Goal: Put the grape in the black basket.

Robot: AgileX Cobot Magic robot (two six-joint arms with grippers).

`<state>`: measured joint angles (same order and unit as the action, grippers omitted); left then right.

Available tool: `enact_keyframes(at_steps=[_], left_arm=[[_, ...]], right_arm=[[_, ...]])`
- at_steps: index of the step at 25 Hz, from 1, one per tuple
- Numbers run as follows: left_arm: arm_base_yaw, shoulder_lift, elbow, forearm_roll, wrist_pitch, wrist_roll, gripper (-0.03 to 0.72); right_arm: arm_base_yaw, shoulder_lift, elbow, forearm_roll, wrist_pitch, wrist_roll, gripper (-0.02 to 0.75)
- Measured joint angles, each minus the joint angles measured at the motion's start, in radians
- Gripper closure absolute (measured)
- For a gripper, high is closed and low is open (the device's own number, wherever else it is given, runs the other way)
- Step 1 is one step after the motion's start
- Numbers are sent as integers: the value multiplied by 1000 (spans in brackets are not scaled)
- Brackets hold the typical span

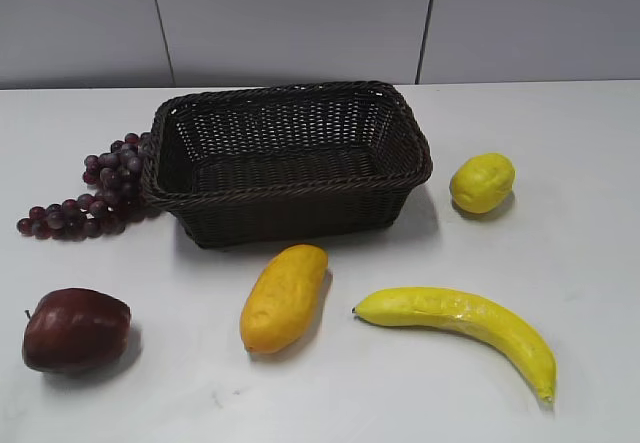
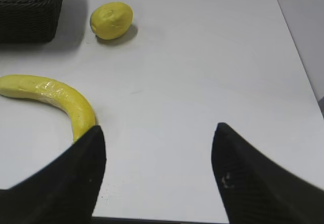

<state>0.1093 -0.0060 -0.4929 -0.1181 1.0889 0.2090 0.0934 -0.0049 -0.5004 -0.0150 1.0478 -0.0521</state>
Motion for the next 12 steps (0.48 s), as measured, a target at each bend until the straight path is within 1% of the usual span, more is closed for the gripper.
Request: enact_keyframes(at_steps=[12], left_arm=[[0, 0, 0, 0, 0, 0, 207]], right_arm=[[0, 0, 0, 0, 0, 0, 238]])
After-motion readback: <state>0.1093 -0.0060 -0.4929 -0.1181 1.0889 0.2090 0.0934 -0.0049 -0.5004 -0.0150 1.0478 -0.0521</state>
